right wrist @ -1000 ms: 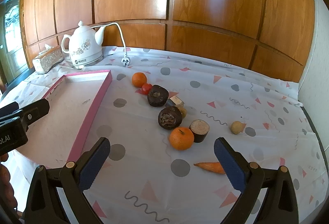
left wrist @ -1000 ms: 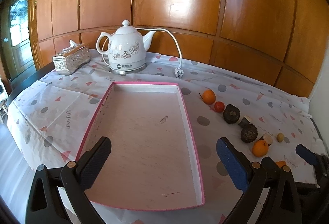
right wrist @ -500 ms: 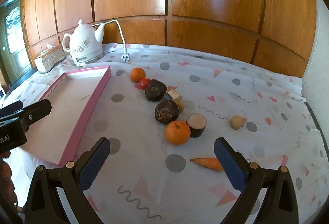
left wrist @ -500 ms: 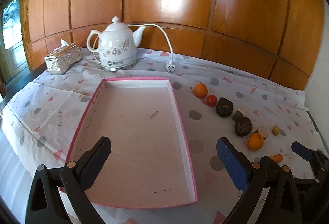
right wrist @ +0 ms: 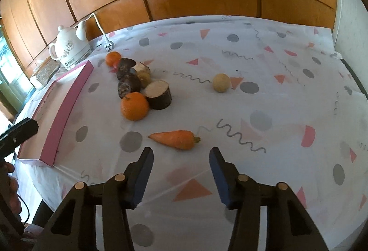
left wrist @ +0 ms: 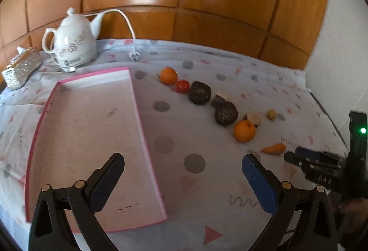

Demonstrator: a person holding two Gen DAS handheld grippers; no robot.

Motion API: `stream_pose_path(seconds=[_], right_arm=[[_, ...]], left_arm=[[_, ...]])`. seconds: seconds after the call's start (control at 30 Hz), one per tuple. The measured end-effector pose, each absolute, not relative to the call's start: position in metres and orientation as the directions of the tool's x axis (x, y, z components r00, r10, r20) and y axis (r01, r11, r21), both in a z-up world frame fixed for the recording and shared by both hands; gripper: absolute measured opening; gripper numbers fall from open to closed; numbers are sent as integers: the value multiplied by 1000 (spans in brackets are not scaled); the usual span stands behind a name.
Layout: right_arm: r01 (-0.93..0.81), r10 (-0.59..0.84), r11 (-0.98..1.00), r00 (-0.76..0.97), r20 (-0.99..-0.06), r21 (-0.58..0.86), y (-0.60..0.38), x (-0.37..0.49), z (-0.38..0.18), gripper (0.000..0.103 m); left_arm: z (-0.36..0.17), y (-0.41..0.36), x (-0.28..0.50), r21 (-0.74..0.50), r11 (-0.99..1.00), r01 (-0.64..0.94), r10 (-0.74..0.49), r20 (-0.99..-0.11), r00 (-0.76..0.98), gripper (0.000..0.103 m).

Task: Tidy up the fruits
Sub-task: 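Grasp the orange with the left gripper while the right gripper grasps the carrot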

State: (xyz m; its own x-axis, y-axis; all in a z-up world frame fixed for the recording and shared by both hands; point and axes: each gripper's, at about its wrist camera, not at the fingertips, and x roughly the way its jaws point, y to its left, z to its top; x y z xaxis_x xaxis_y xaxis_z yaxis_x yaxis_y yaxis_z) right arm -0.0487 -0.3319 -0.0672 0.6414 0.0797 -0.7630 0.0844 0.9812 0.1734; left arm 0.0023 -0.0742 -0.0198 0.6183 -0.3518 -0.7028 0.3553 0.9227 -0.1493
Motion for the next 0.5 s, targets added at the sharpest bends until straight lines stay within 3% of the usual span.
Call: stream_pose_path(seconds=[0.17,0.33,0.43,0.47,0.5], right_arm=[[23,91,990,638,-765,137,-328,-34,-68,52],[-128,70,992,598,-798,-8,-313,-14,-77,60],[-179,69,983,573,-817,-42,-311,-5,-84,60],[-188,78,981,570,-818,-38,-312,-4,-84,59],[-194,88,980,568,-818,-30,-313,-4,-84,42]], left_arm=[[-22,-80,5,-139,917,374,-356,-708,610,103],[-25,-93,11,-137,890,435,-390,-723,570,103],[-30,-106,15,-140,869,475,-411,-739,534,103],[-31,-109,16,-141,864,484,-416,-742,525,100],[-33,-114,17,-145,859,491,-421,-746,516,97]])
